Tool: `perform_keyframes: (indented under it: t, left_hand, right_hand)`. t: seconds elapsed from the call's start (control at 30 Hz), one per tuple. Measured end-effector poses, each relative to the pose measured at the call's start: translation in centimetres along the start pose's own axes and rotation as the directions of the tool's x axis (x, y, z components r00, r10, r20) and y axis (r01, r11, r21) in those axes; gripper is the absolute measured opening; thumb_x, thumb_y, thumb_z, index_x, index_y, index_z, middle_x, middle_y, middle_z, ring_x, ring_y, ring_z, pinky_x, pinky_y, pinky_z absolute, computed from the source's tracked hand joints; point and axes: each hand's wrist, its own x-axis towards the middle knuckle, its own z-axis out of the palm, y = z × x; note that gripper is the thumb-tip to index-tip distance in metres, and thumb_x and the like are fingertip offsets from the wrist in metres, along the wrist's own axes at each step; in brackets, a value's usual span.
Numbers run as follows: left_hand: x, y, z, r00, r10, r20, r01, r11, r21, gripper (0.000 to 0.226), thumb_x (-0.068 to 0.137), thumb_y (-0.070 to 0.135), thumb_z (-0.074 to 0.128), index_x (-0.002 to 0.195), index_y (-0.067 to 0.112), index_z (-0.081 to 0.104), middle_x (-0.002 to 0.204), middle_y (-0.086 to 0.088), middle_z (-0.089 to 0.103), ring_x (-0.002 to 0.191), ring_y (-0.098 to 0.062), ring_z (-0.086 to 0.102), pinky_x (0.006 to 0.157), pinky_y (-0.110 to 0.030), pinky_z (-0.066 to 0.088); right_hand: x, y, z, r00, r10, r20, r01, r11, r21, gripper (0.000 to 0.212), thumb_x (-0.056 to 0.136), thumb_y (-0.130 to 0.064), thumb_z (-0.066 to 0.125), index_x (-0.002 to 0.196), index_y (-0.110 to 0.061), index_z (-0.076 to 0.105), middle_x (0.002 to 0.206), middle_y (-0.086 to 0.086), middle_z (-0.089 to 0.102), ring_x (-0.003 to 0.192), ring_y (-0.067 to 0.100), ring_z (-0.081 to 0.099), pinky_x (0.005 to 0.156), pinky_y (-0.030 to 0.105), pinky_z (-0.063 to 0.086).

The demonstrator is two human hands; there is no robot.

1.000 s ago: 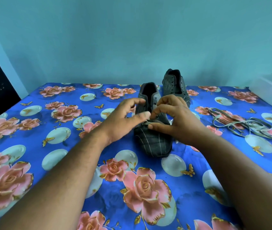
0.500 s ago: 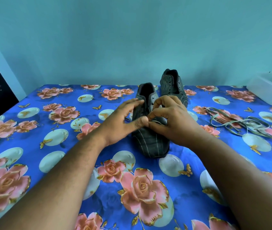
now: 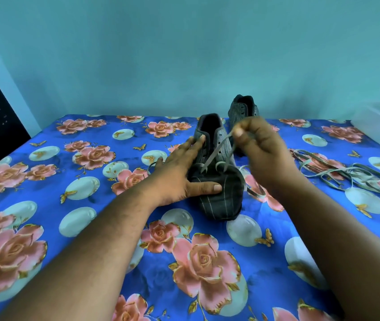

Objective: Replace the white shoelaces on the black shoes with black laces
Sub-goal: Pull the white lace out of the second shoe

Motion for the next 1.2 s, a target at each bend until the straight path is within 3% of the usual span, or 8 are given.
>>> perform_keyframes:
  t: [0.13,0.23,0.33,0.47,0.57,0.97,1.1,1.2]
  left_hand:
    - [-0.1,0.1,-0.1,1.000,-0.010,0.019,0.010,1.000,-0.002,0.126,0.057,0.092,0.063,0.156,0.054,-0.007,0.170,0.016,-0.006,0.156,-0.005,-0.002,0.125,-0.046,0.005]
    - [0.0,0.1,0.0,1.000,-0.014,0.019,0.015,1.000,-0.004,0.127,0.052,0.096,0.057,0.154,0.056,-0.008,0.170,0.014,-0.004,0.156,-0.005,-0.001,0.123,-0.044,0.006]
    - [-0.1,0.1,0.0,0.999,-0.028,0.016,0.028,1.000,-0.004,0.125,0.051,0.095,0.055,0.153,0.058,-0.007,0.170,0.013,-0.002,0.156,-0.007,0.000,0.125,-0.047,0.007]
    - [-0.1,0.0,0.1,1.000,-0.028,0.009,0.028,0.999,-0.023,0.126,0.047,0.098,0.054,0.151,0.062,-0.006,0.170,0.016,-0.001,0.155,-0.004,-0.002,0.126,-0.053,0.008]
    - [0.0,-0.2,0.1,0.999,-0.032,0.011,0.032,0.999,-0.036,0.126,0.044,0.101,0.054,0.150,0.064,-0.006,0.170,0.018,-0.001,0.155,-0.002,-0.003,0.126,-0.054,0.010]
    - [0.0,-0.2,0.1,0.999,-0.032,0.012,0.032,0.999,-0.032,0.128,0.040,0.107,0.048,0.149,0.066,-0.008,0.170,0.016,-0.001,0.156,-0.004,-0.002,0.125,-0.055,0.012]
    - [0.1,-0.3,0.2,1.000,-0.021,-0.001,0.020,0.999,-0.046,0.128,0.040,0.107,0.049,0.148,0.067,-0.007,0.170,0.015,0.002,0.156,-0.004,-0.001,0.126,-0.054,0.013]
    - [0.1,-0.3,0.2,1.000,-0.019,-0.011,0.018,0.999,-0.050,0.129,0.039,0.107,0.049,0.148,0.067,-0.006,0.170,0.014,0.004,0.156,-0.004,0.000,0.126,-0.052,0.015]
  right_hand:
    - [0.8,1.0,-1.3,0.965,0.108,-0.239,-0.136,0.986,-0.101,0.011,0.104,-0.026,0.056,0.099,-0.018,0.060,0.091,-0.002,0.059,0.075,-0.002,0.051,0.069,0.009,0.037]
    - [0.8,2.9,-1.5,0.970,0.134,-0.202,-0.210,0.882,-0.423,0.011,0.100,-0.032,0.060,0.101,-0.022,0.064,0.114,0.004,0.056,0.114,0.022,0.051,0.096,0.030,0.039]
    - [0.2,2.4,-0.8,0.995,-0.002,-0.095,-0.052,0.831,-0.553,0.021,0.094,-0.036,0.064,0.114,-0.028,0.067,0.124,0.001,0.052,0.123,0.028,0.045,0.103,0.044,0.038]
    - [-0.4,0.8,0.2,0.950,-0.233,0.208,0.311,0.757,-0.574,0.035,0.091,-0.059,0.058,0.116,-0.038,0.072,0.126,-0.005,0.056,0.126,0.026,0.045,0.103,0.047,0.036]
    - [-0.8,1.1,1.0,0.918,-0.219,0.331,0.385,0.693,-0.610,0.034,0.087,-0.061,0.054,0.103,-0.041,0.076,0.125,-0.007,0.059,0.128,0.027,0.043,0.103,0.048,0.030]
    - [-0.2,1.6,0.2,0.947,-0.184,0.265,0.306,0.771,-0.558,0.034,0.082,-0.065,0.059,0.098,-0.040,0.075,0.112,-0.016,0.059,0.125,0.022,0.045,0.102,0.052,0.038]
    - [-0.6,1.1,0.9,0.930,-0.228,0.289,0.358,0.741,-0.567,0.028,0.084,-0.056,0.058,0.090,-0.036,0.076,0.110,-0.013,0.061,0.124,0.024,0.045,0.100,0.050,0.036]
    - [-0.3,0.7,0.8,0.942,-0.290,0.168,0.335,0.811,-0.480,0.020,0.091,-0.045,0.062,0.092,-0.028,0.073,0.107,-0.015,0.057,0.116,0.022,0.051,0.099,0.045,0.040]
